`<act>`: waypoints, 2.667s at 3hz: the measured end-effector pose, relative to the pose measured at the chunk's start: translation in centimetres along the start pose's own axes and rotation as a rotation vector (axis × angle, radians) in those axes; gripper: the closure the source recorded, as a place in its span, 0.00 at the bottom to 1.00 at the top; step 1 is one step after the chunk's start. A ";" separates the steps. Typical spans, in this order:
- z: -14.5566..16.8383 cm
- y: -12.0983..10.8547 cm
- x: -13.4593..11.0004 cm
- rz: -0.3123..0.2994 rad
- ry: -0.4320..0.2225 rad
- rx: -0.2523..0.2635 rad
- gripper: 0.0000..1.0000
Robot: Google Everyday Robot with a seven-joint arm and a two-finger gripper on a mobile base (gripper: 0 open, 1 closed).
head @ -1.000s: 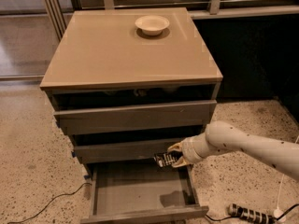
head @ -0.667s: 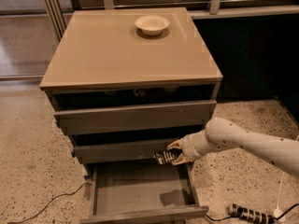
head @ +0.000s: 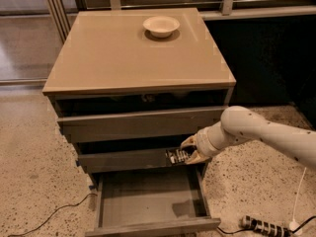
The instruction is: Pick rxbar chocolate from bottom drawer and place on counter
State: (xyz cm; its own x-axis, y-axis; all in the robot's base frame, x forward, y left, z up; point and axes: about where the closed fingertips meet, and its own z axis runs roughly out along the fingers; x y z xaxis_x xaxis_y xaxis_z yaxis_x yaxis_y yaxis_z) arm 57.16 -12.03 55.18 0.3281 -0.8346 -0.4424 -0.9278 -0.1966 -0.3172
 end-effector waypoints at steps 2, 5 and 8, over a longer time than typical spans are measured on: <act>-8.2 0.6 -1.8 0.025 0.055 0.006 1.00; -16.7 -4.3 -5.9 0.026 0.077 0.039 1.00; -24.4 -10.8 -10.7 0.046 0.092 0.048 1.00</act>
Offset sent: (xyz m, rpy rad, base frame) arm -0.0383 -0.0502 0.1404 -0.0725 -0.0293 -0.0661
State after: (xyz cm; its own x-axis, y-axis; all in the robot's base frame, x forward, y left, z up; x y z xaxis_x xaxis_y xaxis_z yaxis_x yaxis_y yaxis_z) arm 59.31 -13.49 83.82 0.2660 -0.8865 -0.3787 -0.9311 -0.1345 -0.3390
